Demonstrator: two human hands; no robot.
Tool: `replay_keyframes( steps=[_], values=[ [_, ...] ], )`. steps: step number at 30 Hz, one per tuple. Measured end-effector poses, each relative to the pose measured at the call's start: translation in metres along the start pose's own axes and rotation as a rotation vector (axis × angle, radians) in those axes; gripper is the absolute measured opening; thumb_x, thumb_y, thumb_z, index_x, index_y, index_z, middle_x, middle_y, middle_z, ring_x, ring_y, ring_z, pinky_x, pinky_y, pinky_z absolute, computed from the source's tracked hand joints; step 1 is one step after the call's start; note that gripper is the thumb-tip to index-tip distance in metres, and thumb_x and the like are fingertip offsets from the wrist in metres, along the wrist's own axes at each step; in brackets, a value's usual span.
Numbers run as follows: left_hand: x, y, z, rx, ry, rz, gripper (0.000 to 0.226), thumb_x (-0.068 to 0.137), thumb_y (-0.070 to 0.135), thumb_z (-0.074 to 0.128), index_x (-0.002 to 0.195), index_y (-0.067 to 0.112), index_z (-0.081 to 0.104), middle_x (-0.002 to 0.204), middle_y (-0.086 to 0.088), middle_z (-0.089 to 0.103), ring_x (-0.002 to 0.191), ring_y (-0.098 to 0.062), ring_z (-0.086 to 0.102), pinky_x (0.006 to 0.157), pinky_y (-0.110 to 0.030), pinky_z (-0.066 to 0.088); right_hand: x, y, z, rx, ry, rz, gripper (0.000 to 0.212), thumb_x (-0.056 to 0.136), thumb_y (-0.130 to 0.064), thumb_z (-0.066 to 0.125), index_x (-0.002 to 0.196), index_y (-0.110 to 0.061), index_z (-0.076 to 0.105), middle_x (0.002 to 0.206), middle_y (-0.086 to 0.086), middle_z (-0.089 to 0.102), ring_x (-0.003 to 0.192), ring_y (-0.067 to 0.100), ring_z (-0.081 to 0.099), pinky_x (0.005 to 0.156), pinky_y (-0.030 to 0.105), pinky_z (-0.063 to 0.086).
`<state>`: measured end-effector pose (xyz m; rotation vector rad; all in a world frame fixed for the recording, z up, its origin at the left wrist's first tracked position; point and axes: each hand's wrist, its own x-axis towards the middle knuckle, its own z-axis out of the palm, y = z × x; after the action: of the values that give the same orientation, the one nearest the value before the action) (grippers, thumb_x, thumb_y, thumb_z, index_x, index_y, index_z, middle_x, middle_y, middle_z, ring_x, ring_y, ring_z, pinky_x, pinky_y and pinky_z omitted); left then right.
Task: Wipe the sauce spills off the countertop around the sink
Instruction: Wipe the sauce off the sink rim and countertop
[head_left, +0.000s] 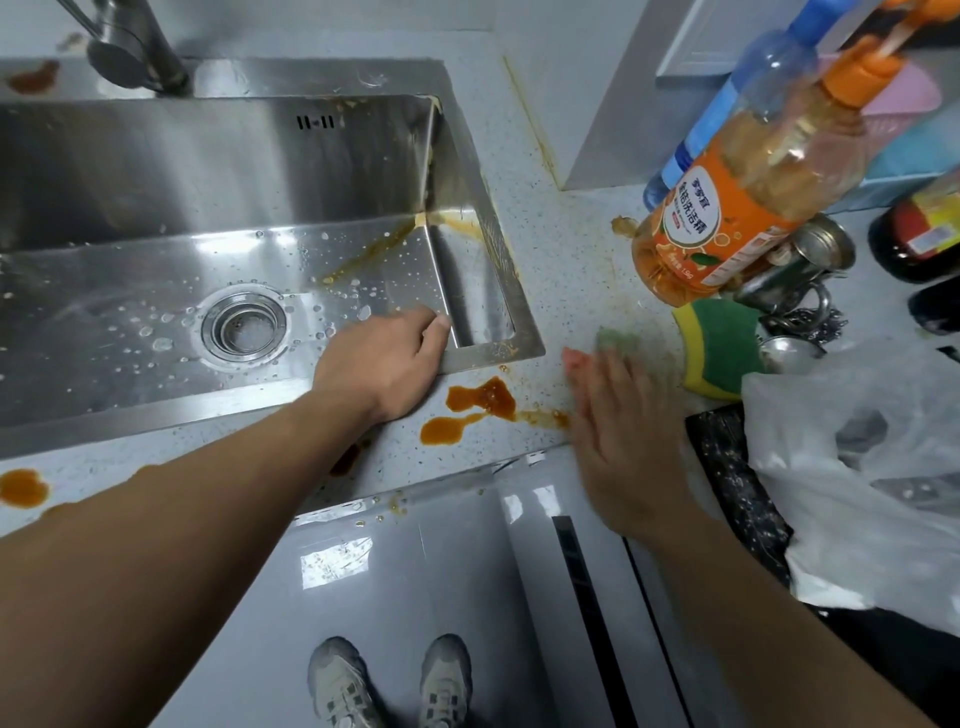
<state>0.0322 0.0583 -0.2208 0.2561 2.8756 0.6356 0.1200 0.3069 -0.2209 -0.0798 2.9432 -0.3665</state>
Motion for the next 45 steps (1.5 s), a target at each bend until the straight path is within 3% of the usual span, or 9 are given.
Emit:
replay_keyframes(
  steps=[5, 11, 15, 17, 21, 26, 33, 40, 45],
  values=[
    [-0.001, 0.0, -0.002, -0.014, 0.005, -0.011, 0.044, 0.106, 0.05, 0.017, 0.085, 0.025, 0.047, 0.085, -0.001, 0.06, 0.081, -0.028, 0.055, 0.073, -0.04, 0.045, 0.005, -0.058, 0.018, -0.091, -0.042, -0.254, 0.066, 0.102, -0.042, 0.012, 0.165, -0.021, 0.006, 0.173, 0.002, 0.0, 0.159, 0.026, -0.009, 0.129, 0.051, 0.001],
    [-0.004, -0.002, -0.006, -0.099, 0.01, -0.014, 0.042, 0.107, 0.044, 0.02, 0.096, 0.022, 0.054, 0.088, -0.001, 0.063, 0.083, -0.026, 0.057, 0.076, -0.041, 0.047, 0.032, -0.045, 0.009, -0.108, 0.032, 0.005, 0.065, 0.104, -0.042, 0.006, 0.163, -0.014, 0.005, 0.173, 0.008, 0.002, 0.159, 0.029, -0.007, 0.129, 0.051, 0.004],
    [-0.006, -0.003, -0.009, -0.225, 0.042, -0.002, 0.035, 0.106, 0.039, 0.027, 0.102, 0.02, 0.056, 0.1, -0.003, 0.066, 0.092, -0.025, 0.058, 0.08, -0.042, 0.048, 0.019, -0.067, 0.02, -0.149, -0.022, -0.326, 0.063, 0.105, -0.039, 0.01, 0.164, -0.018, 0.007, 0.173, 0.003, 0.005, 0.159, 0.026, -0.004, 0.129, 0.048, 0.002],
    [-0.012, -0.003, -0.016, -0.267, 0.055, 0.03, 0.032, 0.105, 0.034, 0.032, 0.105, 0.017, 0.059, 0.101, -0.004, 0.066, 0.093, -0.025, 0.057, 0.082, -0.041, 0.048, 0.027, -0.043, 0.007, -0.132, -0.073, -0.269, 0.061, 0.106, -0.041, 0.003, 0.163, -0.021, 0.001, 0.173, 0.002, -0.001, 0.158, 0.023, -0.011, 0.129, 0.05, 0.002],
    [-0.038, -0.021, -0.028, -0.09, 0.142, 0.034, 0.028, 0.103, 0.033, 0.037, 0.104, 0.018, 0.061, 0.101, -0.002, 0.065, 0.094, -0.026, 0.056, 0.078, -0.038, 0.041, 0.032, -0.04, 0.006, -0.057, -0.009, -0.059, 0.067, 0.102, -0.044, 0.001, 0.163, -0.016, 0.003, 0.173, 0.006, 0.0, 0.159, 0.027, -0.008, 0.129, 0.053, 0.004],
    [-0.104, -0.057, -0.036, 0.094, 0.2, -0.056, 0.041, 0.101, 0.038, 0.035, 0.116, 0.013, 0.065, 0.111, -0.007, 0.064, 0.103, -0.03, 0.056, 0.089, -0.044, 0.045, 0.011, -0.096, 0.029, -0.089, -0.032, -0.363, 0.067, 0.102, -0.038, 0.007, 0.165, -0.016, 0.012, 0.173, 0.002, 0.008, 0.16, 0.024, -0.003, 0.129, 0.043, -0.003],
    [-0.146, -0.077, -0.019, 0.168, 0.214, -0.091, 0.054, 0.1, 0.039, 0.035, 0.137, 0.004, 0.053, 0.14, -0.017, 0.05, 0.127, -0.036, 0.045, 0.108, -0.047, 0.034, 0.018, -0.062, 0.022, -0.066, 0.053, -0.081, 0.072, 0.099, -0.043, 0.003, 0.164, -0.012, 0.011, 0.172, 0.01, 0.008, 0.159, 0.031, -0.002, 0.129, 0.051, 0.001],
    [-0.144, -0.076, -0.018, 0.137, 0.259, -0.083, 0.049, 0.098, 0.033, 0.039, 0.135, 0.004, 0.053, 0.139, -0.015, 0.052, 0.128, -0.032, 0.046, 0.111, -0.043, 0.032, 0.012, -0.101, 0.035, -0.058, 0.006, -0.384, 0.065, 0.104, -0.038, 0.004, 0.164, -0.017, 0.017, 0.172, 0.006, 0.014, 0.16, 0.027, 0.004, 0.129, 0.05, 0.005],
    [-0.143, -0.077, -0.018, 0.126, 0.255, -0.082, 0.049, 0.097, 0.033, 0.039, 0.134, 0.005, 0.053, 0.137, -0.014, 0.054, 0.128, -0.033, 0.047, 0.112, -0.043, 0.032, 0.026, -0.07, 0.026, 0.032, 0.08, -0.107, 0.071, 0.1, -0.039, 0.008, 0.162, -0.007, 0.021, 0.17, 0.013, 0.017, 0.159, 0.033, 0.006, 0.128, 0.055, 0.004]
  ],
)
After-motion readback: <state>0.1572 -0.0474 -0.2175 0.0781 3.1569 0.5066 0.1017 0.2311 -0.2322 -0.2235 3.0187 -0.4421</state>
